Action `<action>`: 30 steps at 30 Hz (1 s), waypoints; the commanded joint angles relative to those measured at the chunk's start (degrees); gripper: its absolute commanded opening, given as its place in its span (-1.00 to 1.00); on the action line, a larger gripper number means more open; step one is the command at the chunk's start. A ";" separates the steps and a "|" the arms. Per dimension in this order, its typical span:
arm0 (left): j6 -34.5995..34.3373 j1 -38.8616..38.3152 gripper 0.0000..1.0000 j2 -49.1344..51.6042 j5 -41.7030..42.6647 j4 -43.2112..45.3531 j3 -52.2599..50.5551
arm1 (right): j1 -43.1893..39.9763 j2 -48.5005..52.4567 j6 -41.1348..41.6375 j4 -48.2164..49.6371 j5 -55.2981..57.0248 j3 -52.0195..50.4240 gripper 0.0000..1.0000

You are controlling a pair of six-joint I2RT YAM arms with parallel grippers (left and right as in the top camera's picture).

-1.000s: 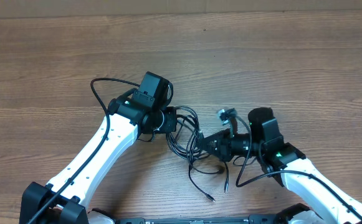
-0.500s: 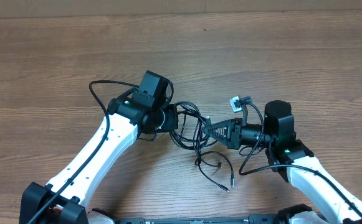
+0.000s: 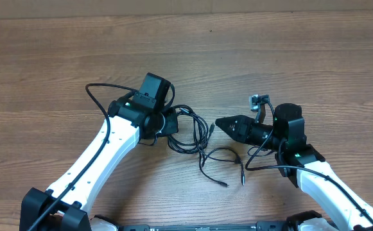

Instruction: Untangle cables

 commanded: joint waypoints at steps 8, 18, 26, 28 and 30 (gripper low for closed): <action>1.64 0.15 -0.92 -0.07 1.57 0.72 0.50 | 2.36 -0.35 -6.80 -1.64 1.46 0.02 0.24; 7.45 0.15 -0.91 -0.07 8.02 0.48 0.50 | 10.93 -0.35 -25.79 4.92 3.96 0.02 0.24; 7.50 -0.20 -0.92 -0.07 10.21 0.00 0.50 | 14.10 -0.24 -28.83 5.35 19.39 0.02 0.09; 7.48 -0.72 -0.91 -0.07 10.23 -0.13 0.50 | 14.58 -0.24 -28.83 5.73 21.66 0.02 0.07; 7.50 -1.44 -0.91 -0.07 10.19 -0.15 0.50 | 14.88 -0.24 -29.97 5.95 22.99 0.02 0.02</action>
